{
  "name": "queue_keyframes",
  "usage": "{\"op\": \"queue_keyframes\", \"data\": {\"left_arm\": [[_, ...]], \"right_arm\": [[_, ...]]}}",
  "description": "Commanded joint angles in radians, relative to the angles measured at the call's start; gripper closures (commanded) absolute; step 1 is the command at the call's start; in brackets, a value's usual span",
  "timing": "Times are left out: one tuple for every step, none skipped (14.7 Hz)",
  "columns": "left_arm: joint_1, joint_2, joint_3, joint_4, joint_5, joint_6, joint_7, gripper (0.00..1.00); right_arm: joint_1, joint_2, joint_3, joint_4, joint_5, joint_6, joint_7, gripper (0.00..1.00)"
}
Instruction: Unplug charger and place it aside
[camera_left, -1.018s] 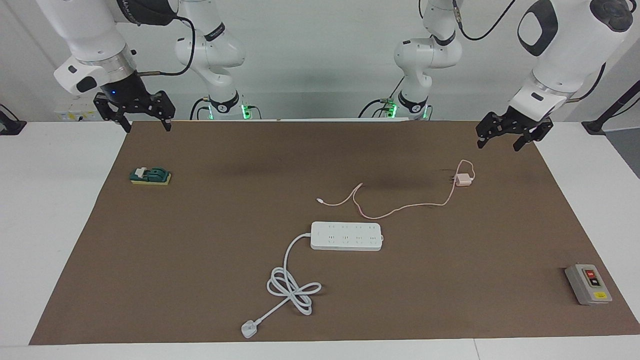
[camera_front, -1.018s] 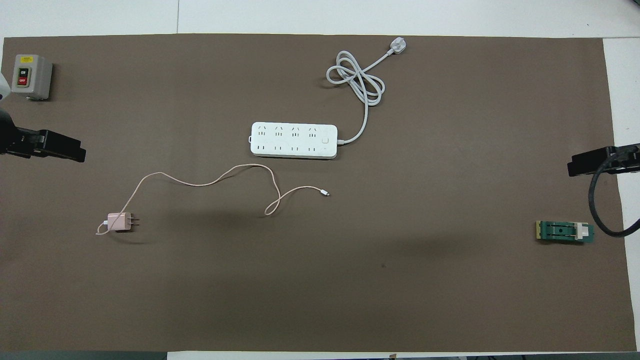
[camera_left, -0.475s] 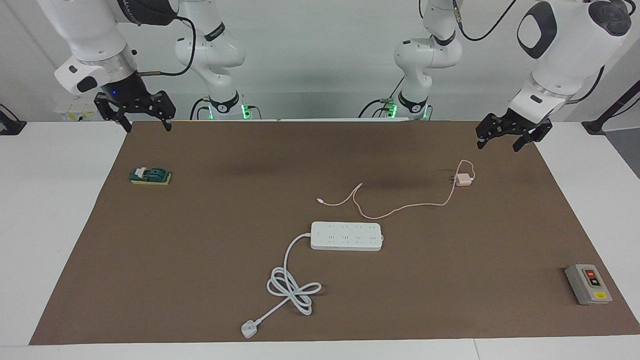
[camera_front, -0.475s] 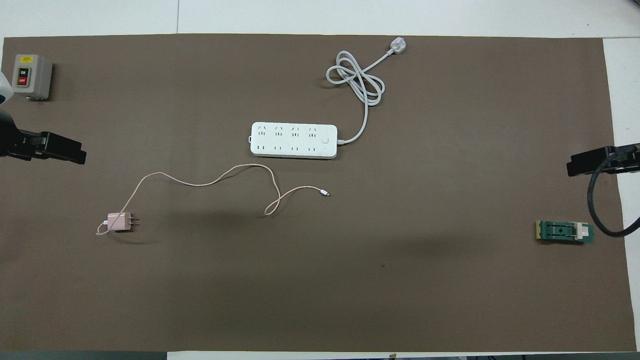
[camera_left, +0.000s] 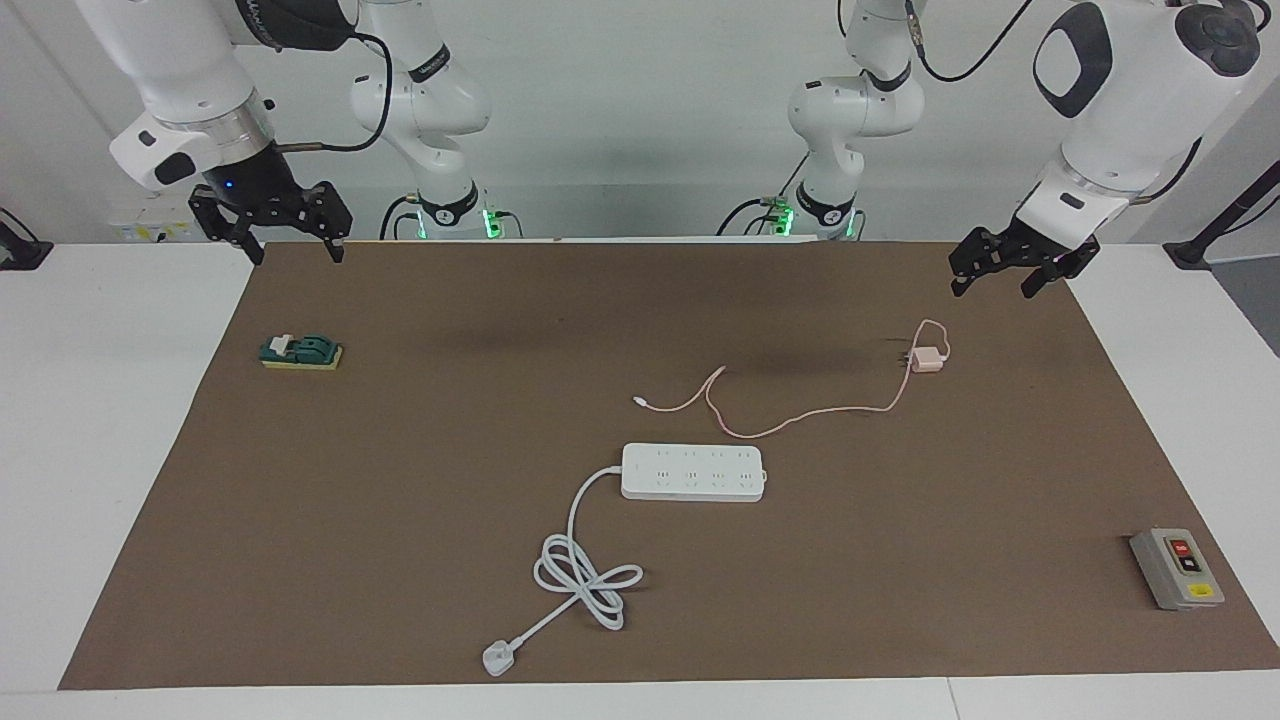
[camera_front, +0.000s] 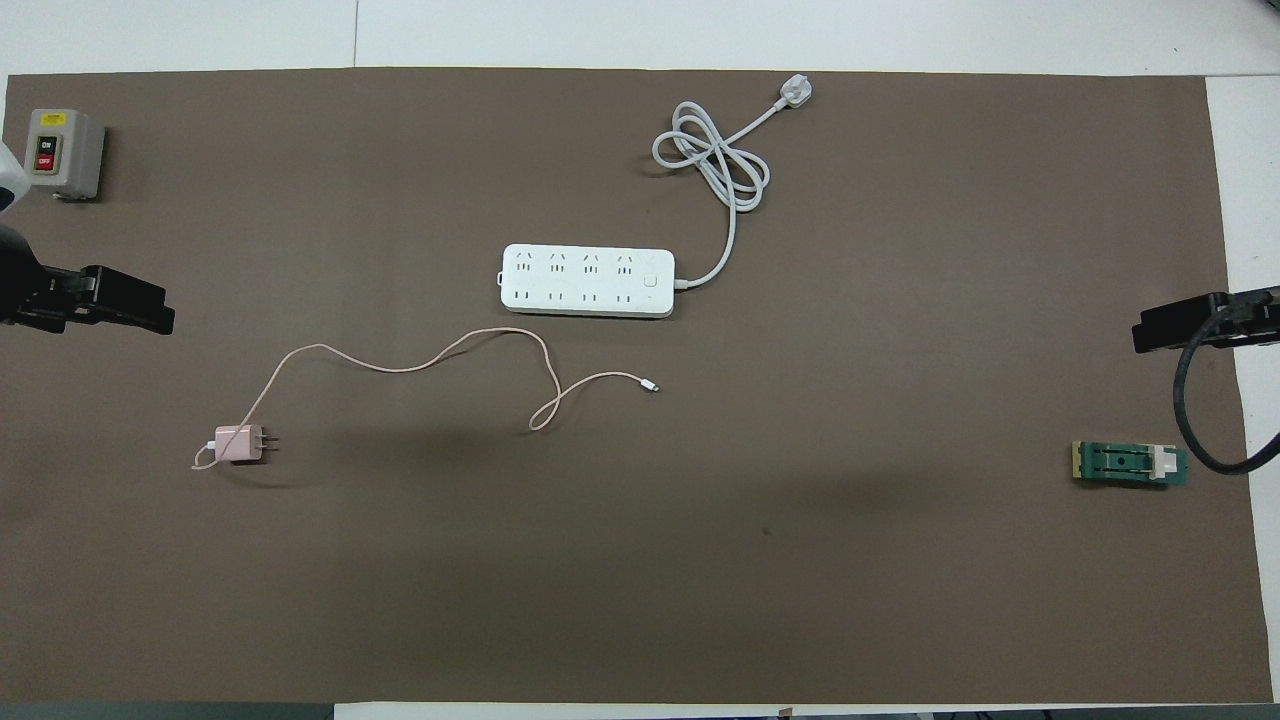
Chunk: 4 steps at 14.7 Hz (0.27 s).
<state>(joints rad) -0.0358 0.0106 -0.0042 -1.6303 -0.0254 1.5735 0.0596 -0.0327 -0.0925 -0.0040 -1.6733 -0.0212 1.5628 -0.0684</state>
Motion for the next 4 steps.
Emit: {"op": "queue_keyframes", "data": {"left_arm": [[-0.007,-0.018,0.009,-0.017,0.018,0.000,-0.017,0.00],[-0.006,-0.018,0.009,-0.017,0.019,0.000,-0.017,0.00],[-0.003,-0.020,0.009,-0.019,0.018,0.000,-0.017,0.00],[-0.001,-0.020,0.009,-0.020,0.018,-0.001,-0.015,0.00]], "right_arm": [[-0.003,-0.009,0.007,0.000,0.006,-0.006,0.021,0.00],[-0.003,-0.009,0.007,0.000,0.006,-0.006,0.021,0.00],[-0.004,-0.009,0.007,0.000,0.006,-0.006,0.021,0.00],[-0.004,-0.009,0.007,0.000,0.006,-0.007,0.021,0.00]]}}
